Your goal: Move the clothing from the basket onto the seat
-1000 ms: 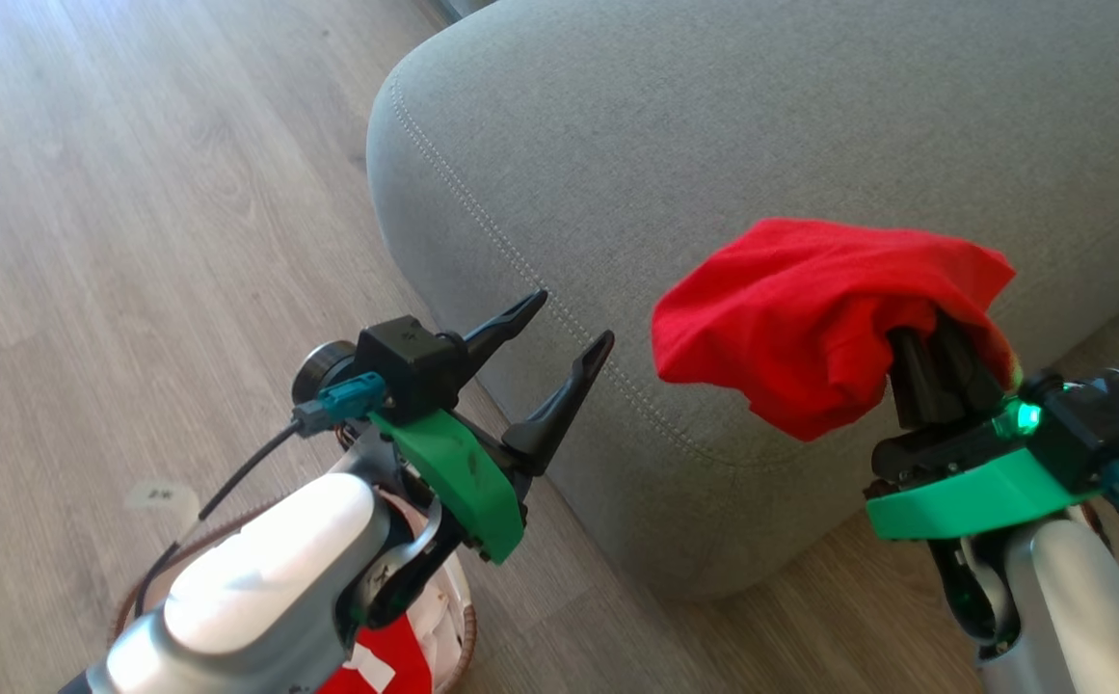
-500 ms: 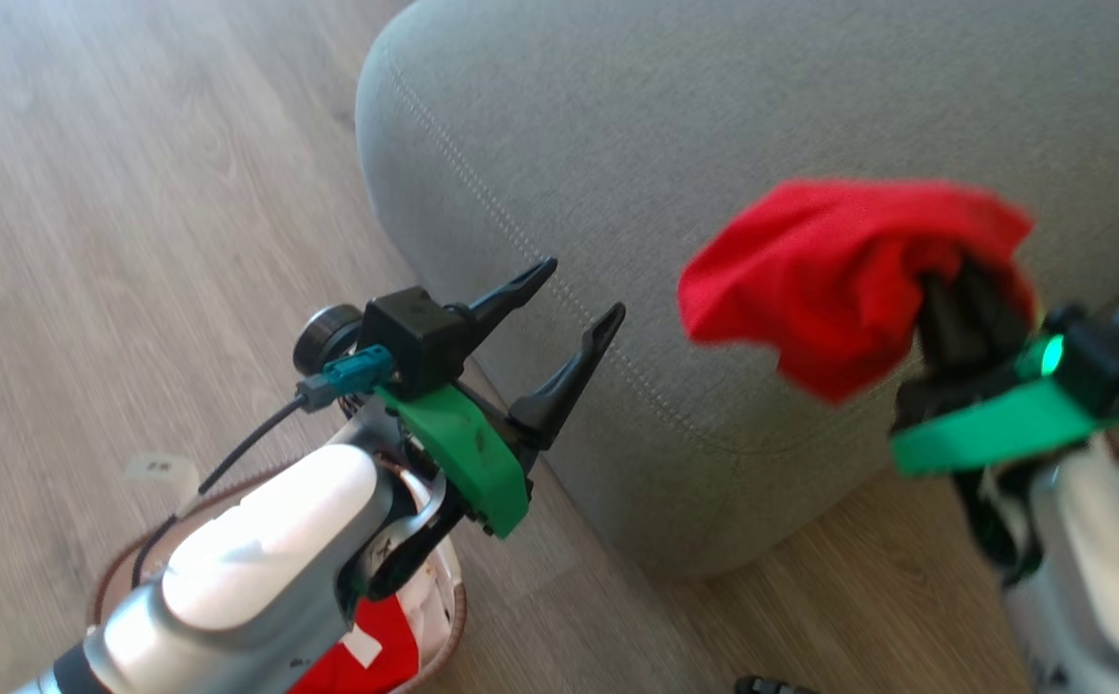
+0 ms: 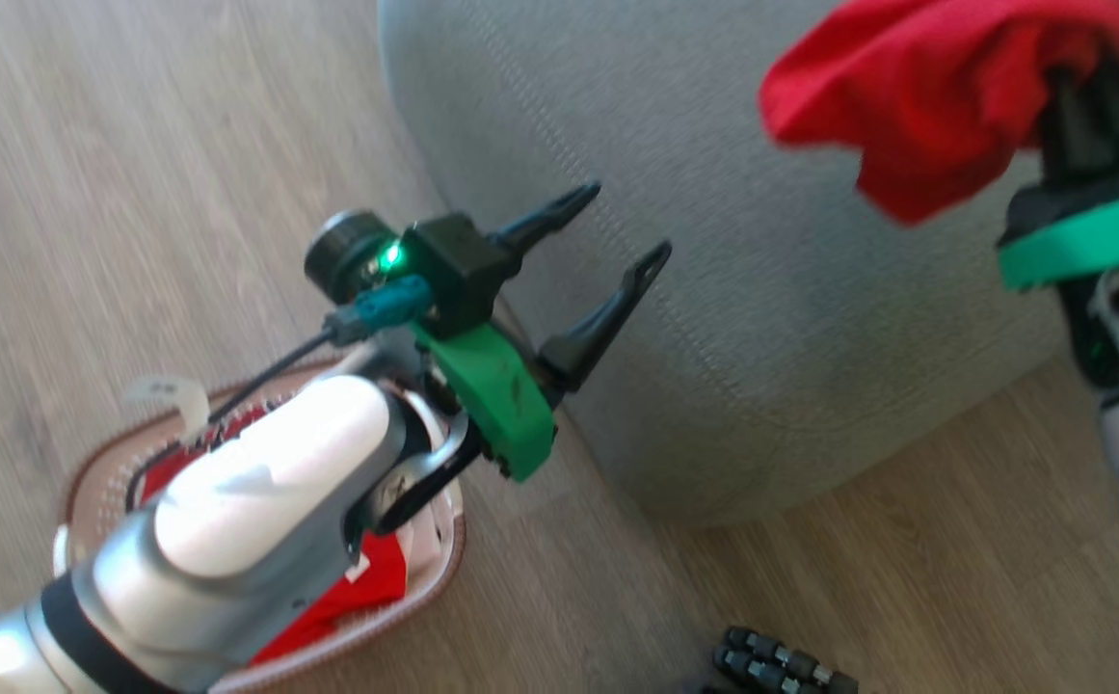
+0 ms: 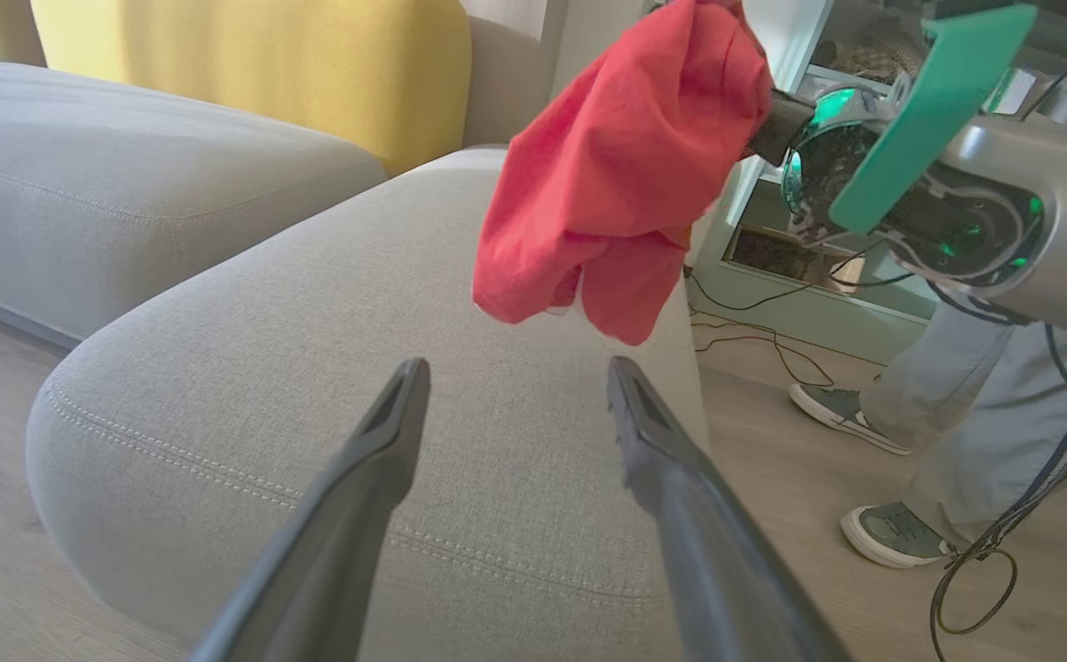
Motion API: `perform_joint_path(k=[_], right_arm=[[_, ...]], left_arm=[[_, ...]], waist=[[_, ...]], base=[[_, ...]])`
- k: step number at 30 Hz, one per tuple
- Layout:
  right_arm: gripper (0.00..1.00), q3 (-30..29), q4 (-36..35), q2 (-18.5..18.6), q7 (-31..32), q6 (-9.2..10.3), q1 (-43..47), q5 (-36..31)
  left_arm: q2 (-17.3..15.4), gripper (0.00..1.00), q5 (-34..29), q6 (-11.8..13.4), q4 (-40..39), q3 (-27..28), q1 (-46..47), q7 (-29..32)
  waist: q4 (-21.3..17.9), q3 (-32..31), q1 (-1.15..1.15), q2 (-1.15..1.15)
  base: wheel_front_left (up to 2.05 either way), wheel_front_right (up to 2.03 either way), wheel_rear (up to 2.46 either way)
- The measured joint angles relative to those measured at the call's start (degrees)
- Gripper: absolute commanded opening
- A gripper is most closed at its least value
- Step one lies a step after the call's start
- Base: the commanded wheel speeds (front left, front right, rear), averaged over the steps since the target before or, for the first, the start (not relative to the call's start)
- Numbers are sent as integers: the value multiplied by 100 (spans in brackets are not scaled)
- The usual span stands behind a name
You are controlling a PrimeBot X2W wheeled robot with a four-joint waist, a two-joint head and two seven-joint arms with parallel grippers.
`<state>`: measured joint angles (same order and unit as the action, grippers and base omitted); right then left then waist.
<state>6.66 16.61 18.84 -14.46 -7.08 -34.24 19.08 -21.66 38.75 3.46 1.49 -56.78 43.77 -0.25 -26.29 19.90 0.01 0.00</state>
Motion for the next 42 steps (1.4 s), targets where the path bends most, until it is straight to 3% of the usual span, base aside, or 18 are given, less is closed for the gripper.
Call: perform_joint_path(k=[8, 18, 25, 31, 32, 33, 34, 35, 42], right_arm=[[0, -93, 751, 360, 0, 0, -997, 369], [0, -382, 1593, 710, 0, 0, -1616, 557], [0, -209, 2419, 891, 14, -1, -1882, 557], [0, 314, 3097, 977, 627, -1, -2164, 913], [16, 379, 3131, 1025, 672, -1, -2198, 967], [42, 448, 3179, 1063, 727, -1, -2247, 1023], [89, 512, 3239, 1090, 837, -1, -2301, 1087], [100, 590, 3287, 1112, 943, -1, -2339, 1143], [100, 1079, 3515, 1207, 1611, -1, -2370, 1682]], left_arm=[[19, 100, -138, -101, -131, -23, 504, 271], [64, 100, -229, -194, -135, -53, 879, 368], [100, 100, -229, -193, -114, -44, 897, 308], [100, 100, -222, -193, -73, -40, 897, 240], [101, 100, -222, -193, -63, -40, 897, 229], [101, 100, -222, -193, -46, -38, 897, 214], [101, 100, -221, -193, -30, -38, 897, 210], [103, 100, -221, -193, -14, -38, 897, 208], [130, 100, -114, -193, 92, -40, 884, 108]], waist=[[257, 685, 1, 0], [678, 1304, 0, 0], [990, 1573, 0, 0], [1056, 1550, 0, 0], [1056, 1536, 0, 0], [1055, 1523, 0, 0], [1053, 1507, 0, 0], [1052, 1488, 0, 0], [1041, 1259, 0, 0]], base=[[0, 0, 0], [0, 0, 0], [0, 0, 0], [0, 0, 0], [0, 0, 0], [0, 0, 0], [0, 0, 0], [0, 0, 0], [0, 0, 0]])
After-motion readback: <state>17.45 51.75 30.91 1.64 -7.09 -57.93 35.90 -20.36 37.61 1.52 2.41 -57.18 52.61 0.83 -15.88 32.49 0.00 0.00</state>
